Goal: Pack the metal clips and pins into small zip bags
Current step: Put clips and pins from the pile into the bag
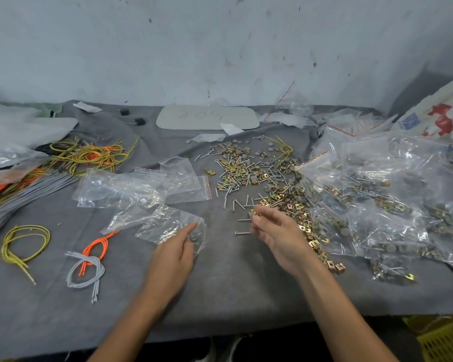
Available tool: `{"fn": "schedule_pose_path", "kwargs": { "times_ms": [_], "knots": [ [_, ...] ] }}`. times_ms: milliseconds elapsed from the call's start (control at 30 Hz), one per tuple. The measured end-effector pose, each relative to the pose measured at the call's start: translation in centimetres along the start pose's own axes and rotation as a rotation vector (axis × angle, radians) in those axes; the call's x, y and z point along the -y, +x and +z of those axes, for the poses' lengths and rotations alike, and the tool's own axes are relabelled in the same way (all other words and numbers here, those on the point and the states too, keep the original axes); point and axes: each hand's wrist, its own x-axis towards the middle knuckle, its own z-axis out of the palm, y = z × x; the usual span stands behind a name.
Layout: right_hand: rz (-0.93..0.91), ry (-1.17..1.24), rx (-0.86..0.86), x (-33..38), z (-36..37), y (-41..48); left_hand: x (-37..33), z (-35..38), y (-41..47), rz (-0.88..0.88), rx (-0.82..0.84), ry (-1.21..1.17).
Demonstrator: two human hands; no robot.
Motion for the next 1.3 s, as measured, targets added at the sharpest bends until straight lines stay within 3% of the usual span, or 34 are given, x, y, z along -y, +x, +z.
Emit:
{"fn": "schedule_pose_path", "kwargs": {
  "times_ms": [233,433,533,767,967,1300],
  "knots": [
    [-0.079,-0.006,0.019,-1.9,3.2,-1.8,0.2,0.1,0.1,0.008,-0.028,-0.004],
    [-0.105,0.186,0.181,-2.5,4.4,-2.8,0.0,-0.1,0.0,0.009,-0.028,-0.014],
    [-0.124,0.146,0.223,-2.7,4.9,-3.0,-0.1,-0.2,-0.1,-0.010,-0.019,-0.034],
    [-0.280,-0.318,0.168,-3.5,5.6,-3.0,-0.3,-0.4,-0.1,-0.029,-0.012,-0.058],
    [-0.503,-1.017,0.142,-4.8,7.5,-1.7,-0.3,-0.5,-0.1,-0.042,0.011,-0.098],
    [-0.555,-1.400,0.179,-5.4,9.6,-1.0,0.0,-0.2,-0.1,-0.030,-0.030,-0.124]
  ]
}}
